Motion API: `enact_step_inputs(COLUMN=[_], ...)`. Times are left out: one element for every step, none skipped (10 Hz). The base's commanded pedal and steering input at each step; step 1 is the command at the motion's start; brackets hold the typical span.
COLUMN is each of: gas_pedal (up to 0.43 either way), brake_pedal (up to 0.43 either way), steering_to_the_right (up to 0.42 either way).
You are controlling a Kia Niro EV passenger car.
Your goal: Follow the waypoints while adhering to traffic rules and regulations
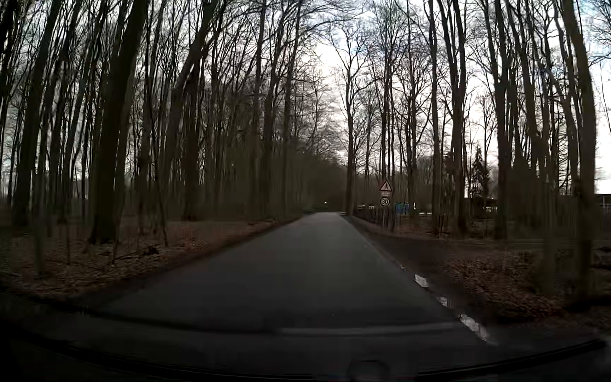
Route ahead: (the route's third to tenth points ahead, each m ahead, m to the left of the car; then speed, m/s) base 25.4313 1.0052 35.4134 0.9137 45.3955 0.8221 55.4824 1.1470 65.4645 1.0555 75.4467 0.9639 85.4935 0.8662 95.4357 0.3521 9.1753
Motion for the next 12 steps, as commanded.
enact_step_inputs(gas_pedal=[0.028,0.008,0.028,0.059,0.059,0.059,0.059,0.059,0.059,0.059,0.059,0.059], brake_pedal=[0.000,0.000,0.000,0.000,0.000,0.000,0.000,0.000,0.000,0.000,0.000,0.000], steering_to_the_right=[0.004,0.004,0.004,0.004,0.004,0.004,0.004,0.004,0.005,0.005,0.004,0.004])
